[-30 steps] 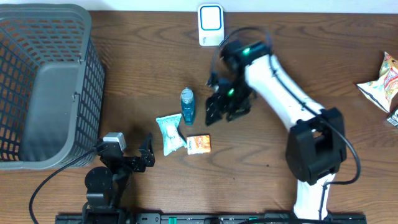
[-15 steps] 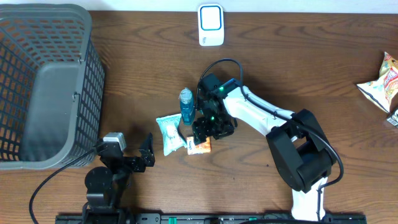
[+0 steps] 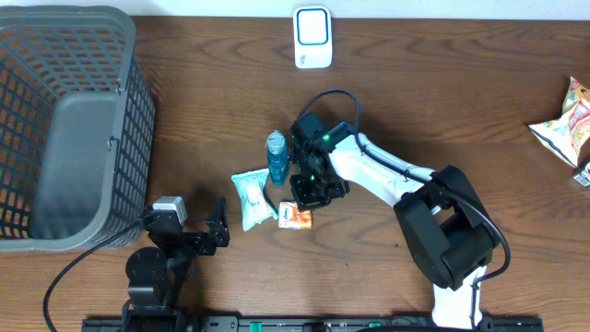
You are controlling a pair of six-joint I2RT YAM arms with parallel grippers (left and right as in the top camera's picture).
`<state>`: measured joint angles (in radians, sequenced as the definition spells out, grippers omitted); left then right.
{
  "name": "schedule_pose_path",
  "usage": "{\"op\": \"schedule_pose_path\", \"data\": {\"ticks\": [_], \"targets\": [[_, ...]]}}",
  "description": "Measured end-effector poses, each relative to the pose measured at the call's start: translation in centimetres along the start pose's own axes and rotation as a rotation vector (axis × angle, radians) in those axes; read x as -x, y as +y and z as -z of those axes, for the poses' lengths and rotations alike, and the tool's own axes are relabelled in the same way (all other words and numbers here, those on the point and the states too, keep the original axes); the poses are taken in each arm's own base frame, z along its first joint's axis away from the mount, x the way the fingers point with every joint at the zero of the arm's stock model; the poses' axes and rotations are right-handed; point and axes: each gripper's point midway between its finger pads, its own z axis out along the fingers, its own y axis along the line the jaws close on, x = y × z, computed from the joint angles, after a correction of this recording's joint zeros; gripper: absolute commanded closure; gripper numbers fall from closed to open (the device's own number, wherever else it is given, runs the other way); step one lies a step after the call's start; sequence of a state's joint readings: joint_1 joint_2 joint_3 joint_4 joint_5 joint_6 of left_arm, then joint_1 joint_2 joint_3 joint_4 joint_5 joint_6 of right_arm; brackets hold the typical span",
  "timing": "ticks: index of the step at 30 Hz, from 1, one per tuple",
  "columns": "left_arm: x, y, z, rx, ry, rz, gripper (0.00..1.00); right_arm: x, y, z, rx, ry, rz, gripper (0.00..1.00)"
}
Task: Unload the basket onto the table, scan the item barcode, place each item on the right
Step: 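Move the right gripper to the orange box and grasp it, then lift the orange box and hold it under the white scanner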
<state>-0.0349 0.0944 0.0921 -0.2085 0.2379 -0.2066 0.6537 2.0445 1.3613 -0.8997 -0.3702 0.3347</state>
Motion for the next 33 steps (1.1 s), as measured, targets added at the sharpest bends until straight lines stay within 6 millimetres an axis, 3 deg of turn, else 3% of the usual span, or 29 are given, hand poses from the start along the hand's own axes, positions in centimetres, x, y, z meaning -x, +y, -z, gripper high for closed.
{"op": "schedule_pose_path", "data": {"ticks": [8, 11, 15, 18, 25, 33], "targets": [[0.0, 0.0, 0.0, 0.0, 0.0, 0.0, 0.02, -4.1, -0.9, 1.2, 0.062, 0.192, -0.127, 0.99], [0.0, 0.0, 0.0, 0.0, 0.0, 0.0, 0.02, -4.7, -0.8, 3.3, 0.195, 0.232, -0.199, 0.99], [0.0, 0.0, 0.0, 0.0, 0.0, 0.0, 0.02, -5.3, -0.8, 7.9, 0.381, 0.246, -0.307, 0.99], [0.0, 0.0, 0.0, 0.0, 0.0, 0.0, 0.02, -6.0, -1.1, 9.7, 0.443, 0.27, -0.373, 0.99], [0.0, 0.0, 0.0, 0.0, 0.0, 0.0, 0.02, -7.4, -0.2, 12.0, 0.583, 0.341, -0.41, 0.99], [0.0, 0.0, 0.0, 0.0, 0.0, 0.0, 0.02, -7.4, 0.1, 12.8, 0.644, 0.339, -0.402, 0.99]]}}
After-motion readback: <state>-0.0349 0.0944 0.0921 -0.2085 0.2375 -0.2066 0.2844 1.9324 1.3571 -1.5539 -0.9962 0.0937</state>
